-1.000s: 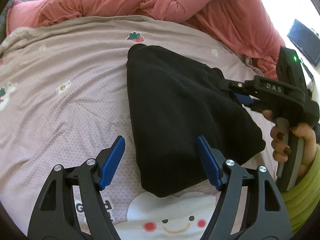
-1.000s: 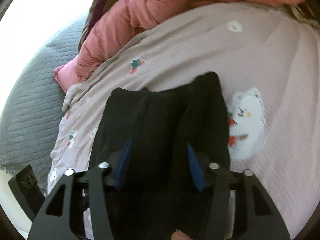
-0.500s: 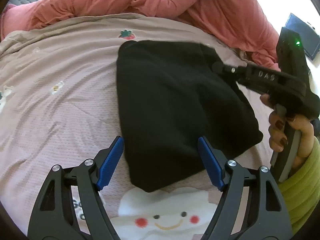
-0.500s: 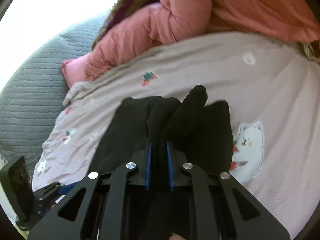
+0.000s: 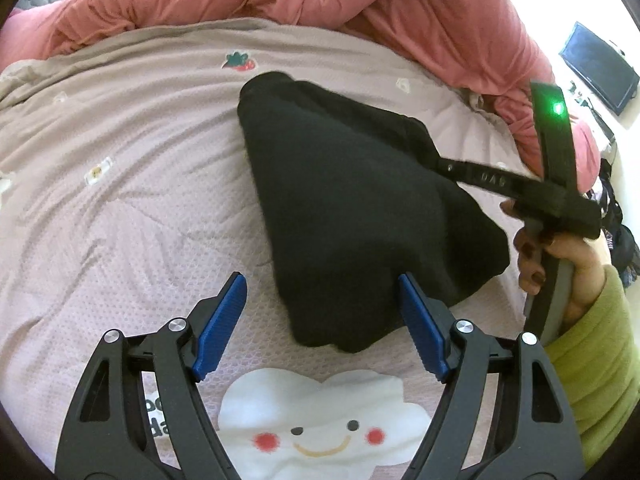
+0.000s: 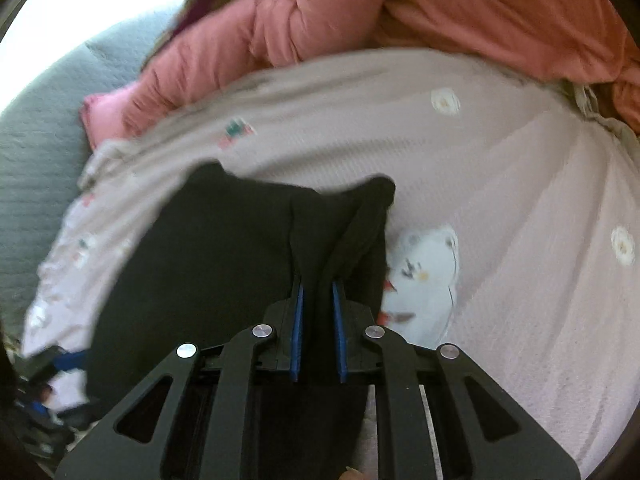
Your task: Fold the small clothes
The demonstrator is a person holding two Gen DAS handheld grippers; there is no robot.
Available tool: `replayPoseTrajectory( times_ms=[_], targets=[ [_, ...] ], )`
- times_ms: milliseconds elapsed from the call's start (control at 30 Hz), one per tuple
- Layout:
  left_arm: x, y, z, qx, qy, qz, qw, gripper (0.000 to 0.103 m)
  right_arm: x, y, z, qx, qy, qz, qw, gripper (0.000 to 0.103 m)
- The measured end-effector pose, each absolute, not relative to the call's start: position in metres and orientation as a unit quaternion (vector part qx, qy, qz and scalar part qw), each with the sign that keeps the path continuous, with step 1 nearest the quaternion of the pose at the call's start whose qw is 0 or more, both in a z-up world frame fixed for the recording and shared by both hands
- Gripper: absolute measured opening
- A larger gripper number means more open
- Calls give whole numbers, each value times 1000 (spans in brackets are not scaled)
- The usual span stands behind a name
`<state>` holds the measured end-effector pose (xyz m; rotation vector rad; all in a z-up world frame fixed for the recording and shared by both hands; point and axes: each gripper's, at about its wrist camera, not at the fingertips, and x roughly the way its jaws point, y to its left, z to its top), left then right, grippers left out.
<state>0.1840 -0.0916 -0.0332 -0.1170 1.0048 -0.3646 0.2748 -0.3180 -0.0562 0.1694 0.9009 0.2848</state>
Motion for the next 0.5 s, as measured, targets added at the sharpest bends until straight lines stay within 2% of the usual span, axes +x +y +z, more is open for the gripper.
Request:
replayPoseTrajectory(
  times_ms=[67, 200, 367, 500],
  targets=[
    [185, -89, -38, -64, 484, -172, 856, 70, 273, -316, -61, 80, 430, 139, 888, 15],
    [185, -85, -40, -73, 485, -172, 854, 71, 271, -321, -56, 88, 428, 138, 889, 27],
    [180, -78, -32, -89, 475, -176, 858, 71, 251, -333, -43, 116, 406, 141, 895, 37],
    [177, -68, -22, -106, 461, -168, 865, 71, 230, -339, -33, 133, 389, 150, 899, 42]
  ],
)
